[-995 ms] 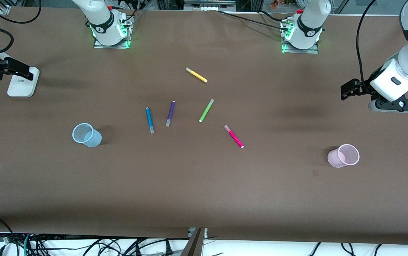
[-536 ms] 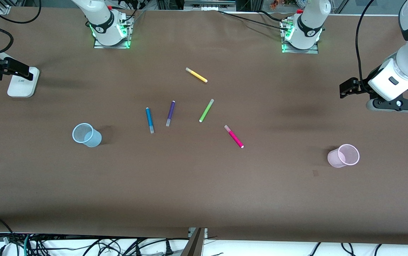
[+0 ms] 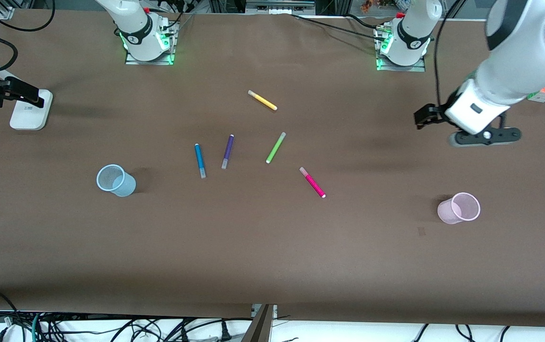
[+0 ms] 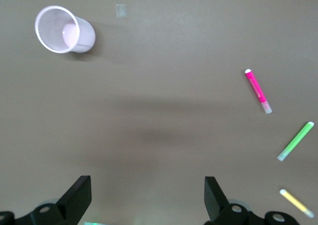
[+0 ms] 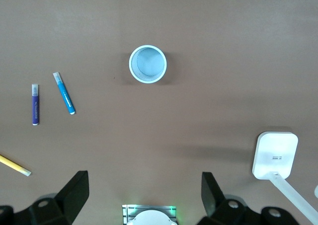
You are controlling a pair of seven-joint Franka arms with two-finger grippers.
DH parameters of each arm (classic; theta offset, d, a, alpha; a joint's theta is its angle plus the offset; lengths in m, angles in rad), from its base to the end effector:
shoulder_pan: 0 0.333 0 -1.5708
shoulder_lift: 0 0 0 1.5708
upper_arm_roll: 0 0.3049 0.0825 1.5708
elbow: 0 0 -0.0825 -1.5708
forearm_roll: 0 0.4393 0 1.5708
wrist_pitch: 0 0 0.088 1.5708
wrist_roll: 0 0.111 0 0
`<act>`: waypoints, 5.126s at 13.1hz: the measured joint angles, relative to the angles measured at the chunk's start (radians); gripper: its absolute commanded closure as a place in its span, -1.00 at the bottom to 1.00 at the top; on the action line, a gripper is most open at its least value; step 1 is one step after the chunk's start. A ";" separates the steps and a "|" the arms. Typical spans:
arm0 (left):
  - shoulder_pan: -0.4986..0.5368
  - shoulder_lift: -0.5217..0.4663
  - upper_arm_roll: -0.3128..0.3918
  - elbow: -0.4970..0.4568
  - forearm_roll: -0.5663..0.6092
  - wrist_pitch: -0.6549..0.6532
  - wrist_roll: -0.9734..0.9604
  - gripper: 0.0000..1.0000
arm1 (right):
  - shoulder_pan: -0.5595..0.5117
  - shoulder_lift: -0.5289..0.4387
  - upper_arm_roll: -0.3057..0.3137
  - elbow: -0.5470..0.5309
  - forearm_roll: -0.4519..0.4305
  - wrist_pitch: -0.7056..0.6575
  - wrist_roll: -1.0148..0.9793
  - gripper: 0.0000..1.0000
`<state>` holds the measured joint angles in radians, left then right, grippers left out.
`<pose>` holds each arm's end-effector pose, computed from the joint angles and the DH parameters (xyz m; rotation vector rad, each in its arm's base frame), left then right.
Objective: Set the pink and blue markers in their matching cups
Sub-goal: 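Move the left gripper to the pink marker while the right gripper reaches the blue marker, then lower and close the left gripper on the pink marker while the right grasps blue, then carry the pink marker to the pink cup while the right gripper carries blue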
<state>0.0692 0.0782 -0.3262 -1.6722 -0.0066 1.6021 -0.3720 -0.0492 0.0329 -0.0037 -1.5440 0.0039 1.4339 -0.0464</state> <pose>0.6036 -0.1541 0.5130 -3.1135 -0.1789 0.2295 0.6027 -0.0314 0.5924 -3.1228 0.0098 0.2231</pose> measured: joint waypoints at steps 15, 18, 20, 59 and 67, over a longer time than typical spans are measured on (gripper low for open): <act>-0.157 0.371 -0.205 -0.005 0.151 0.419 -0.739 -1.00 | 0.176 0.243 0.017 -0.002 0.006 0.109 -0.001 -1.00; -0.178 0.443 -0.205 -0.005 0.166 0.479 -0.822 -1.00 | 0.236 0.337 0.017 -0.010 0.011 0.225 0.000 -1.00; -0.183 0.479 -0.204 -0.005 0.166 0.508 -0.853 -1.00 | 0.268 0.393 0.017 -0.028 0.012 0.322 0.002 -1.00; -0.415 0.730 0.067 0.095 0.305 0.769 -1.066 1.00 | 0.446 0.492 -0.002 -0.124 0.018 0.707 0.000 0.99; -0.190 0.638 -0.069 0.197 0.223 0.568 -1.070 1.00 | 0.325 0.426 -0.005 0.006 0.093 0.463 -0.595 0.98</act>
<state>-0.1204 0.7166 -0.3955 -1.4755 0.2161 2.1706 -1.4421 0.2756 0.4589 -0.0091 -1.5382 0.0970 1.8972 -0.6418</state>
